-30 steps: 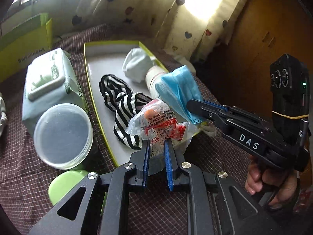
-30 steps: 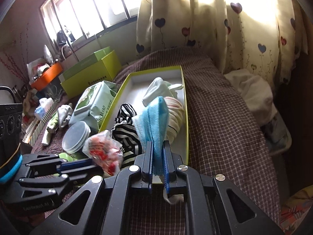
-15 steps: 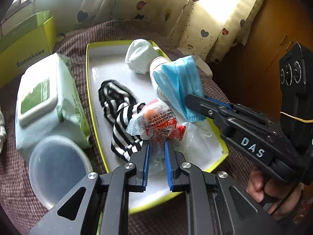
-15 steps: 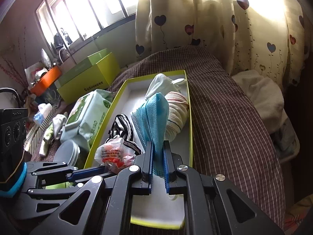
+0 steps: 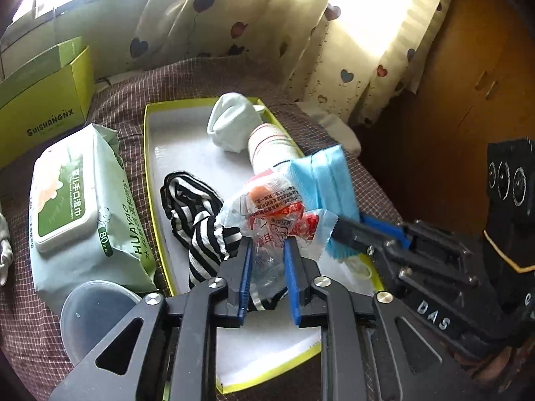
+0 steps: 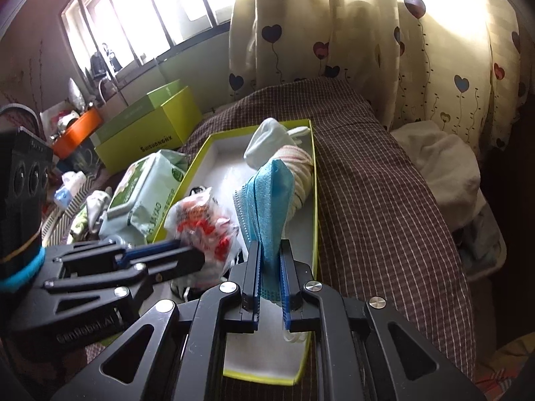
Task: Organize soft objects
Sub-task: 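Lower the snack bag and mask into the tray and open both grippers, then withdraw both grippers from the tray toward the folded towels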
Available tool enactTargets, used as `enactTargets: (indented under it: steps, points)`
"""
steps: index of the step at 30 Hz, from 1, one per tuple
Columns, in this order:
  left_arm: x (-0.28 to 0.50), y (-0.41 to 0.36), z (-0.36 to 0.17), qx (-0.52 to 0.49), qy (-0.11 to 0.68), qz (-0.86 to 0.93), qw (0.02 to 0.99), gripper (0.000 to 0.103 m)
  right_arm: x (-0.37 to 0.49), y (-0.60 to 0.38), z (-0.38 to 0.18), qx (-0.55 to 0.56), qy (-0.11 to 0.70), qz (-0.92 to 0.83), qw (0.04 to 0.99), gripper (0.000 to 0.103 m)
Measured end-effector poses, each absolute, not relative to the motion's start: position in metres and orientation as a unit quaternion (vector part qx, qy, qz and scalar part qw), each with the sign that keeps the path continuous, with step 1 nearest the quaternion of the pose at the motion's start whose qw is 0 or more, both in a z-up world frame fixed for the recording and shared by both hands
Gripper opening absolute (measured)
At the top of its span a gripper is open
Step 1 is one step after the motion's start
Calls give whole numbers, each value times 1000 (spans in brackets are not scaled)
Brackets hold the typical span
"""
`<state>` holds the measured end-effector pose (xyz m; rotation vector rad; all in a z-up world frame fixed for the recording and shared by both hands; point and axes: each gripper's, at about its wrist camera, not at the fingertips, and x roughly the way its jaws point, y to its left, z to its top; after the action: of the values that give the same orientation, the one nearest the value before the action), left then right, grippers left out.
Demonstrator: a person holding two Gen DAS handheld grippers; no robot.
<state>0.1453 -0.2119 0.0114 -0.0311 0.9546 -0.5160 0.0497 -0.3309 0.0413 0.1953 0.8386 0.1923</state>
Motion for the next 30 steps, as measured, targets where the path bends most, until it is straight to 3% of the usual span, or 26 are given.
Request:
enactTargets:
  steps: [3,5,30]
  points:
    - [136,-208,17,-15,440,-251,862,40,41,-326,45,86,403,98,906,21]
    - [132,-205,19,-16,436,-252,864,43,35,-323,48,81,399,101,908,26]
    - [66,-151,59,-21,374,-224,900,44,-24,-284,102,42,338,109,934,34]
